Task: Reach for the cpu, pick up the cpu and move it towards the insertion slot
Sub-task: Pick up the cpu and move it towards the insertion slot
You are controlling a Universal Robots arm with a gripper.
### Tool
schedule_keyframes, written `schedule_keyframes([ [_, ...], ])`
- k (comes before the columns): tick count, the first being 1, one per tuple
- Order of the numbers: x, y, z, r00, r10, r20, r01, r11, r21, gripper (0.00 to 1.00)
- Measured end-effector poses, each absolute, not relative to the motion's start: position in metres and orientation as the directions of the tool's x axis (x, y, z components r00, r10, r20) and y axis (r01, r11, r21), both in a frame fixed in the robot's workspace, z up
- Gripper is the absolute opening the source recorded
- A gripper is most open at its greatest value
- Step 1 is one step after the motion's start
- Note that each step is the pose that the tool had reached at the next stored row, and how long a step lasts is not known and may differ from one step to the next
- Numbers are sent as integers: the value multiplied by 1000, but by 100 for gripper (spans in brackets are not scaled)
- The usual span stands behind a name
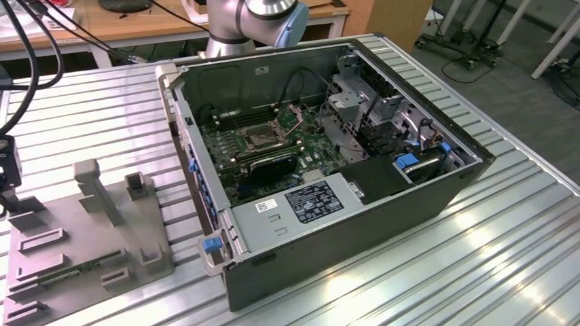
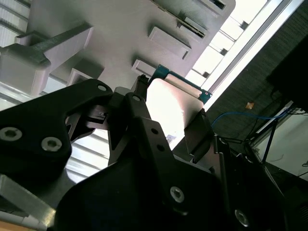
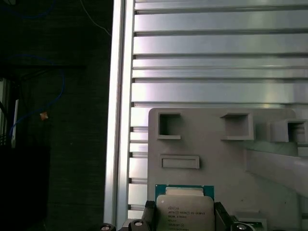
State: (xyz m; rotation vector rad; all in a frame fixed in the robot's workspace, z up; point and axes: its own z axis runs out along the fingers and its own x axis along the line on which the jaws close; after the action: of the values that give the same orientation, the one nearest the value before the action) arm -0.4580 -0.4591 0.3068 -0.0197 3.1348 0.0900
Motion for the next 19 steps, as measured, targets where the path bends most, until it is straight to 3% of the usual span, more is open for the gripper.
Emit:
schedule_keyframes([
  [19,-458,-459,320,-1000,-12,-6,-13,998,57,55],
])
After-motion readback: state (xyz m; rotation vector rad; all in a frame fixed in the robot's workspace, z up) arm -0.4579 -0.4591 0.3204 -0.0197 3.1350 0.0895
